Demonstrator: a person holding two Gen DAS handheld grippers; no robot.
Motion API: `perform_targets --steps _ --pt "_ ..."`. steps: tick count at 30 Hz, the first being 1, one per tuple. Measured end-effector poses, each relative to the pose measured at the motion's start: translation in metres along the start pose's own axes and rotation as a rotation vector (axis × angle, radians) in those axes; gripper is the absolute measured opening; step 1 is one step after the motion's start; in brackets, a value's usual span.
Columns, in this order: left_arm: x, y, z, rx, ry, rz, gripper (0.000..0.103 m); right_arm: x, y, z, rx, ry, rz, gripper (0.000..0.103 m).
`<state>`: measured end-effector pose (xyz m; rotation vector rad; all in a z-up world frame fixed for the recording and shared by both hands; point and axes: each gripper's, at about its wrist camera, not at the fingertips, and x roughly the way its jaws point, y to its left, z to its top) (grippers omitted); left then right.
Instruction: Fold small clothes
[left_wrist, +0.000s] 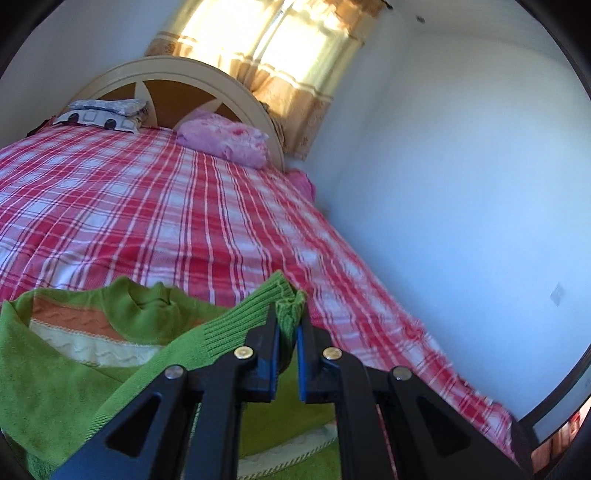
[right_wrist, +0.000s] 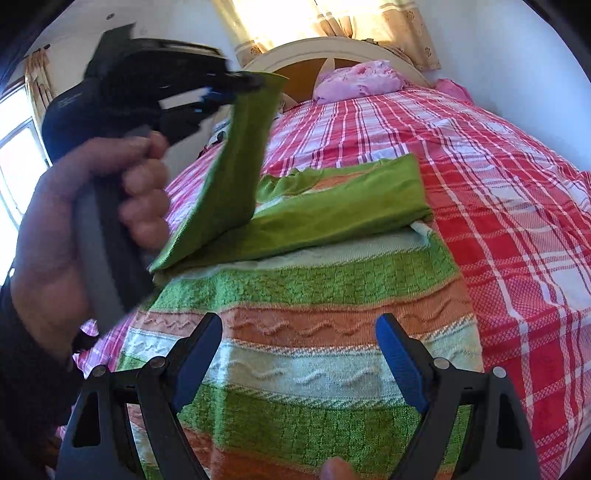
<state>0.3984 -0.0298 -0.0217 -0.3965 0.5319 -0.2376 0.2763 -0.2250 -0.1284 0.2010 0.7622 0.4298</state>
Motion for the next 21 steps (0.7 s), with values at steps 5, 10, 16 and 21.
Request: perform_targets --steps 5,10,16,21 --pt "-0.002 -0.002 -0.012 0.066 0.065 0.009 0.026 0.01 -0.003 -0.008 -0.003 0.027 -0.007 0.086" --pt "-0.042 0.03 -0.024 0.154 0.003 0.105 0.073 0.014 -0.005 -0.016 -0.032 0.036 -0.008 0.086" --pt "-0.092 0.12 -0.054 0.192 0.028 0.395 0.077 0.011 -0.008 -0.013 -0.02 0.037 0.001 0.086" --pt "-0.114 0.187 -0.074 0.104 0.078 0.531 0.077 0.004 -0.023 0.009 0.066 0.045 0.031 0.086"
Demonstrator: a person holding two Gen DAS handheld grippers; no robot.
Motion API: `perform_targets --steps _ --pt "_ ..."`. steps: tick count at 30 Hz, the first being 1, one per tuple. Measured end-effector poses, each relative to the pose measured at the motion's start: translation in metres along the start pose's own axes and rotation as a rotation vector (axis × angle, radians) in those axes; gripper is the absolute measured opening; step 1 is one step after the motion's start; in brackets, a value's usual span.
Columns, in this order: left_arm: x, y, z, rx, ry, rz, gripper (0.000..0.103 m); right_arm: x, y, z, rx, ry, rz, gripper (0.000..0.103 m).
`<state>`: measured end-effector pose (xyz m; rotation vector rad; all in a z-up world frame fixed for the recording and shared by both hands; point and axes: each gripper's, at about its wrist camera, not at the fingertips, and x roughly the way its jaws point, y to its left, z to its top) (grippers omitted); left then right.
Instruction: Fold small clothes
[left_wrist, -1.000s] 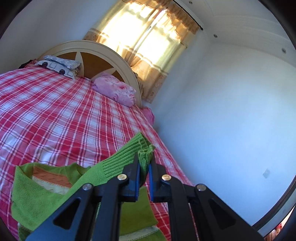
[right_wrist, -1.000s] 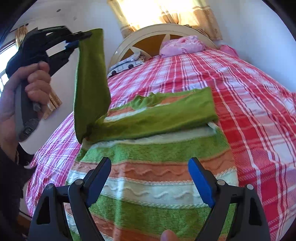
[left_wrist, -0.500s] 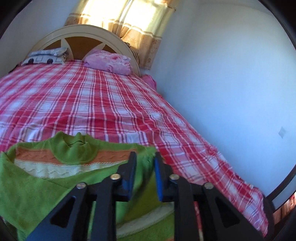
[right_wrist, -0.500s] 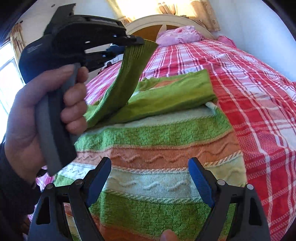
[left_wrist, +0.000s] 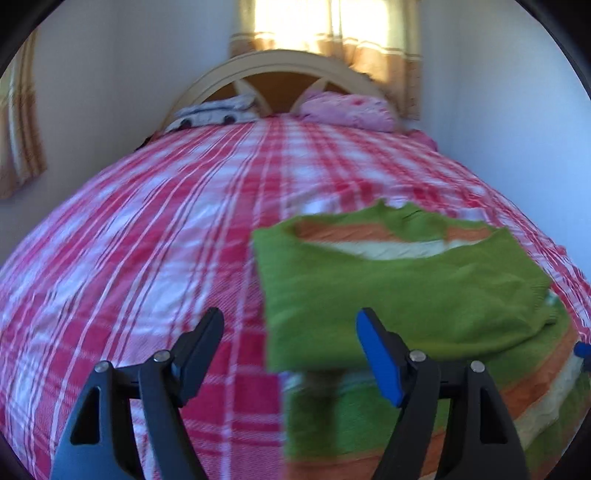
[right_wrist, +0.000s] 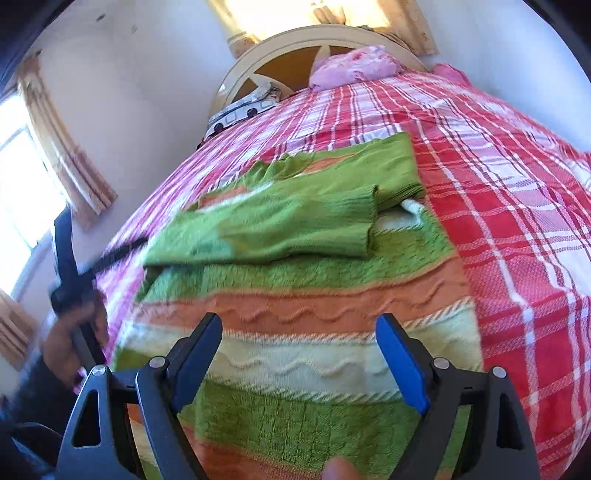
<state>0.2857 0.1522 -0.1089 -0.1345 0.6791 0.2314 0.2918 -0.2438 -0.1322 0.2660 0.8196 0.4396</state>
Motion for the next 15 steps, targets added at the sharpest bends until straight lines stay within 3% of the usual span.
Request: perform_targets --steps 4,7,10,12,13,14,15 --pt "0.017 0.021 -0.015 -0.105 0.06 -0.019 0.077 0.009 -0.016 0.037 0.095 0.021 0.0 0.069" --pt "0.021 0.025 -0.02 -0.149 0.077 -0.06 0.078 0.024 -0.023 0.058 0.129 0.039 -0.033 0.062" --pt "0.018 0.033 -0.024 -0.198 0.066 -0.074 0.086 0.051 -0.026 0.069 0.127 0.098 -0.061 0.059" --pt "0.019 0.037 -0.026 -0.223 0.075 -0.102 0.087 0.07 -0.031 0.071 0.14 0.14 -0.075 0.055" --pt "0.02 0.038 -0.027 -0.232 0.084 -0.115 0.088 0.077 -0.032 0.072 0.139 0.143 -0.09 0.046" --pt "0.021 0.039 -0.028 -0.236 0.088 -0.12 0.089 0.079 -0.028 0.073 0.118 0.137 -0.113 0.025" --pt "0.021 0.04 -0.028 -0.239 0.088 -0.124 0.089 0.08 -0.025 0.074 0.098 0.136 -0.121 0.014"
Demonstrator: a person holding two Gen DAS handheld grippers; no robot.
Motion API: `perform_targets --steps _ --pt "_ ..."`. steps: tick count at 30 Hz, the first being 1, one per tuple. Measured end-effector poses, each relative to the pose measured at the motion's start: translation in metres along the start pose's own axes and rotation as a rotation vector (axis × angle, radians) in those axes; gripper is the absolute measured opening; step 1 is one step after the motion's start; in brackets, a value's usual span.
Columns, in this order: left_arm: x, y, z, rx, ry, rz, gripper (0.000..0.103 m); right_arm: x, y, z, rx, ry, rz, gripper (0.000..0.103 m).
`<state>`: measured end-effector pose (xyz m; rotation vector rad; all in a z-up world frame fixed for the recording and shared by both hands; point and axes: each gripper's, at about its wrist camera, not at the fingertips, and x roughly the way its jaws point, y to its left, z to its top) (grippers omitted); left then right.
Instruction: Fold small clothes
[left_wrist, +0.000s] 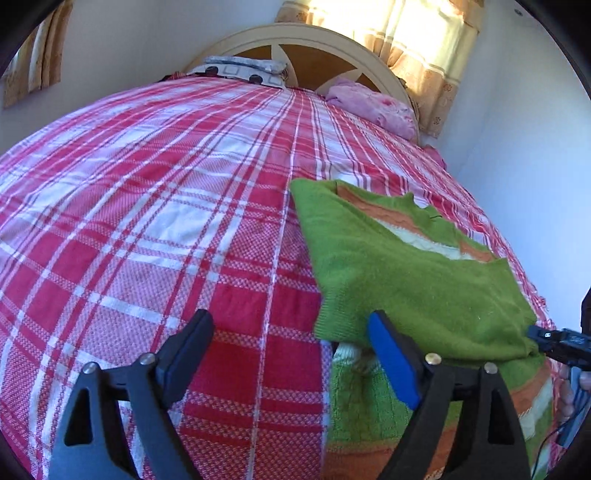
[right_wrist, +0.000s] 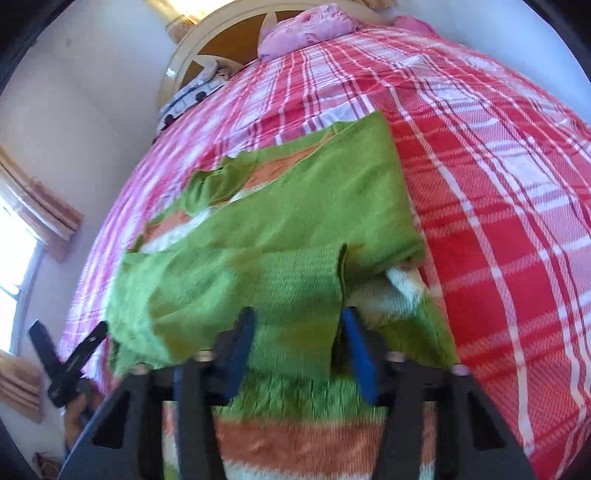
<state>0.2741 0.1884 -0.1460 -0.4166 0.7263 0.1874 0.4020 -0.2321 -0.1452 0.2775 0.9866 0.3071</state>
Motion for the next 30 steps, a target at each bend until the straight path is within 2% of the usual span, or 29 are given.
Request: perform_targets --steps 1,4,6,11,14,19,24,26,28,30 --pt "0.0 0.001 0.001 0.0 -0.002 -0.001 0.089 -0.001 0.006 0.0 -0.012 -0.002 0.014 0.007" --pt "0.0 -0.001 0.001 0.007 -0.003 0.001 0.091 -0.012 0.027 -0.004 -0.099 -0.023 -0.012 0.006" --pt "0.001 -0.002 0.001 0.012 0.0 0.008 0.091 -0.028 0.041 -0.004 -0.166 -0.073 -0.06 0.006" --pt "0.001 -0.004 0.0 0.029 0.002 0.019 0.095 -0.058 0.044 0.015 -0.199 -0.197 -0.155 0.005" --pt "0.002 -0.006 0.0 0.041 0.007 0.03 0.095 -0.052 0.032 0.024 -0.191 -0.2 -0.248 0.005" --pt "0.004 -0.009 -0.001 0.059 0.013 0.05 0.096 -0.004 0.003 0.024 -0.155 -0.023 -0.189 0.008" --pt "-0.004 -0.006 0.004 0.033 -0.012 0.034 0.096 -0.012 -0.012 0.021 -0.112 -0.047 -0.169 0.023" --pt "-0.008 -0.011 0.01 0.053 -0.028 0.044 0.096 -0.026 0.0 0.022 -0.144 -0.103 -0.224 0.043" --pt "-0.01 -0.018 0.018 0.075 -0.056 0.059 0.096 -0.041 0.016 0.023 -0.193 -0.167 -0.234 0.052" --pt "-0.005 -0.024 0.024 0.089 -0.053 0.066 0.096 -0.045 0.032 0.025 -0.227 -0.194 -0.191 0.052"
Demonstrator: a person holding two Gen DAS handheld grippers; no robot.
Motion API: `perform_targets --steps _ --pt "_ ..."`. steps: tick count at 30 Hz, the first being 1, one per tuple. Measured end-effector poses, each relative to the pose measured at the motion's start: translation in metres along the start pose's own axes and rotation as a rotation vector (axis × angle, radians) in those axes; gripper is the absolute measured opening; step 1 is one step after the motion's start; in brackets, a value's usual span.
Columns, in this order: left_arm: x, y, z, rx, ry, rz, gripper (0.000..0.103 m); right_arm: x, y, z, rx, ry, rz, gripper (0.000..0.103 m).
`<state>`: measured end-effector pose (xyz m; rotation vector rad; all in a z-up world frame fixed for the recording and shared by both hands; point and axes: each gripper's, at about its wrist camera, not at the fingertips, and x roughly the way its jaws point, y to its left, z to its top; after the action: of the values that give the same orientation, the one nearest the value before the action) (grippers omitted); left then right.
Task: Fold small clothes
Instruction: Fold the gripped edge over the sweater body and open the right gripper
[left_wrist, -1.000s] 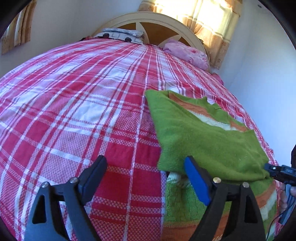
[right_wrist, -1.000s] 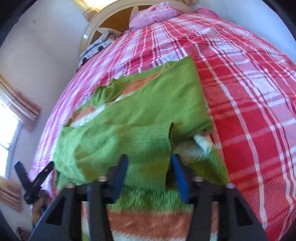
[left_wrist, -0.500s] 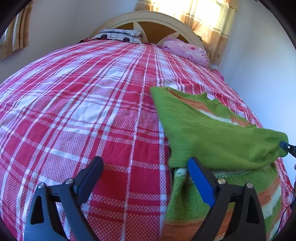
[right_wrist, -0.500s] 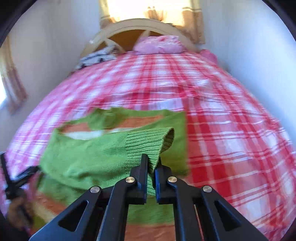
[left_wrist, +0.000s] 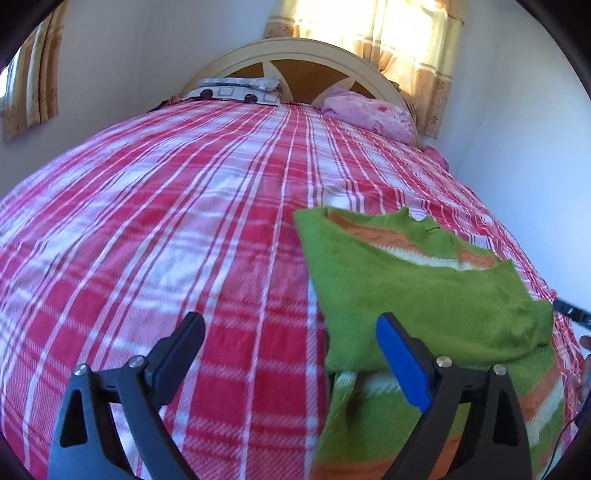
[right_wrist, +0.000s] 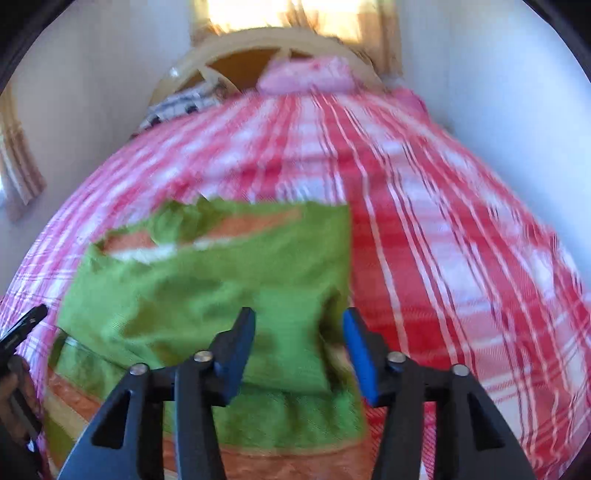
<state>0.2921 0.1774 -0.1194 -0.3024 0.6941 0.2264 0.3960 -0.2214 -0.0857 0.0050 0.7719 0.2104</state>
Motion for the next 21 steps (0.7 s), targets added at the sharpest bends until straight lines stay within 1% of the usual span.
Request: perform_targets --steps 2,4,5,6,7,8,10,12,14,15,16,18,19,20,21 --pt "0.009 -0.006 0.003 0.013 0.011 0.01 0.096 0.006 0.023 0.004 -0.047 0.012 0.077 0.052" --pt "0.021 -0.012 0.001 0.038 0.042 0.027 0.096 0.021 0.041 0.001 -0.082 0.061 0.17 0.052" --pt "0.028 -0.015 -0.003 0.058 0.065 0.046 0.096 0.029 0.048 -0.001 -0.098 0.084 0.199 0.052" --pt "0.033 -0.017 -0.007 0.071 0.084 0.056 0.096 0.039 0.052 -0.004 -0.109 0.114 0.211 0.052" --pt "0.037 -0.017 -0.009 0.073 0.102 0.055 0.096 0.054 0.05 -0.008 -0.088 0.165 0.192 0.052" --pt "0.037 -0.016 -0.01 0.072 0.099 0.053 0.098 0.065 0.042 -0.011 -0.042 0.192 0.19 0.052" --pt "0.036 -0.016 -0.01 0.071 0.094 0.065 0.103 0.069 0.012 -0.011 0.077 0.154 0.214 0.052" --pt "0.039 -0.015 -0.012 0.074 0.111 0.062 0.103 0.067 -0.016 -0.01 0.157 0.126 0.167 0.052" --pt "0.04 -0.016 -0.013 0.075 0.112 0.07 0.103 0.064 -0.031 -0.009 0.198 0.123 0.159 0.052" --pt "0.039 -0.018 -0.013 0.077 0.109 0.075 0.103 0.06 -0.031 -0.008 0.197 0.12 0.157 0.052" --pt "0.039 -0.019 -0.014 0.084 0.104 0.085 0.103 0.055 -0.024 -0.005 0.166 0.112 0.132 0.052" --pt "0.038 -0.021 -0.014 0.089 0.097 0.094 0.103 0.045 -0.009 -0.001 0.075 0.084 0.04 0.052" --pt "0.038 -0.021 -0.014 0.09 0.097 0.096 0.103 0.039 0.0 0.002 0.038 0.057 0.011 0.052" --pt "0.038 -0.02 -0.015 0.089 0.096 0.096 0.103 0.036 0.003 0.005 0.029 0.04 0.029 0.052" --pt "0.038 -0.02 -0.015 0.088 0.096 0.095 0.103 0.035 0.008 0.007 0.025 0.033 0.07 0.052"
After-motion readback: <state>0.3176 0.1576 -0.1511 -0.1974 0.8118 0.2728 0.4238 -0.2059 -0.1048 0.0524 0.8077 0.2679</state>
